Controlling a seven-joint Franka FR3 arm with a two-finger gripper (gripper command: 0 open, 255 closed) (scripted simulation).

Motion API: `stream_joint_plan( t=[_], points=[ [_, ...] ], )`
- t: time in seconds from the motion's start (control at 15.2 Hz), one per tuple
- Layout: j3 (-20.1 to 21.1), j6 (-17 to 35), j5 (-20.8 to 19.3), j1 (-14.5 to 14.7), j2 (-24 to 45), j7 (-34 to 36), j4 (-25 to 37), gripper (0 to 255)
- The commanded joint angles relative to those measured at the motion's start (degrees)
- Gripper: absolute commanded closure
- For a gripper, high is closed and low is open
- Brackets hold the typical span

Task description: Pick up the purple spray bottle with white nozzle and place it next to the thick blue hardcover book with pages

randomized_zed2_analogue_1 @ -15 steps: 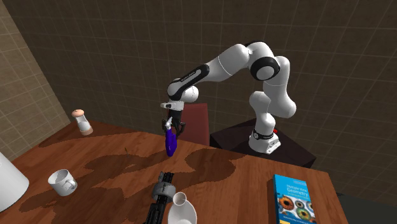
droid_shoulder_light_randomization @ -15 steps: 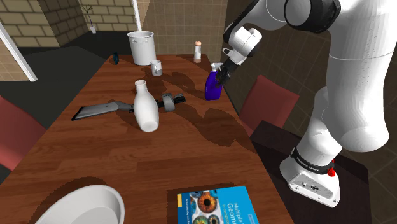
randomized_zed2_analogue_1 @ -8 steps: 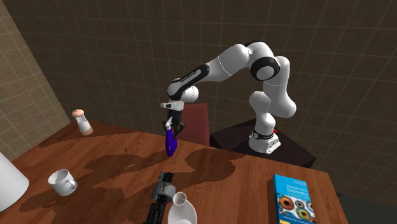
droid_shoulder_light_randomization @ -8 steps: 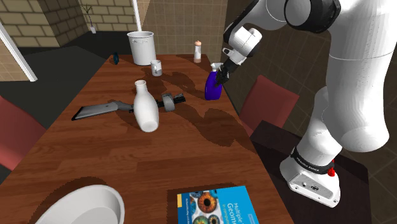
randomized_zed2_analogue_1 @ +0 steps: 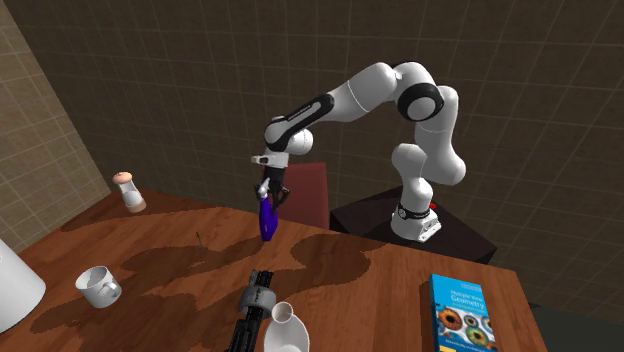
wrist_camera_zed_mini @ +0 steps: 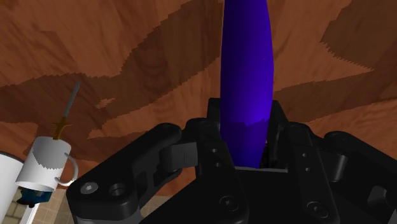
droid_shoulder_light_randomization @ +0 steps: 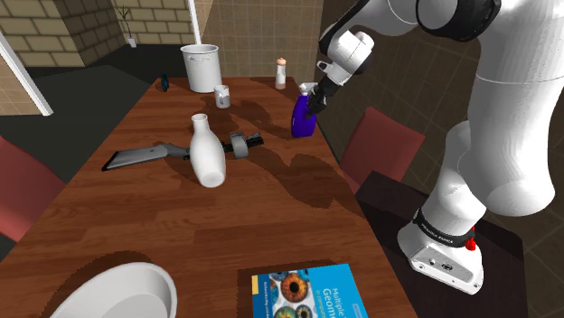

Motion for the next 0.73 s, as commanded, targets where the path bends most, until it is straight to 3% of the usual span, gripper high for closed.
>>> stream_joint_plan(
  t=[0.0, 0.66],
  points=[
    [-0.9, -0.1, -1.9, 0.9, -1.6, 1.5, 0.0, 255],
    [-4.3, -1.0, -10.9, 4.6, -8.7, 9.3, 1.4, 255]
  ],
)
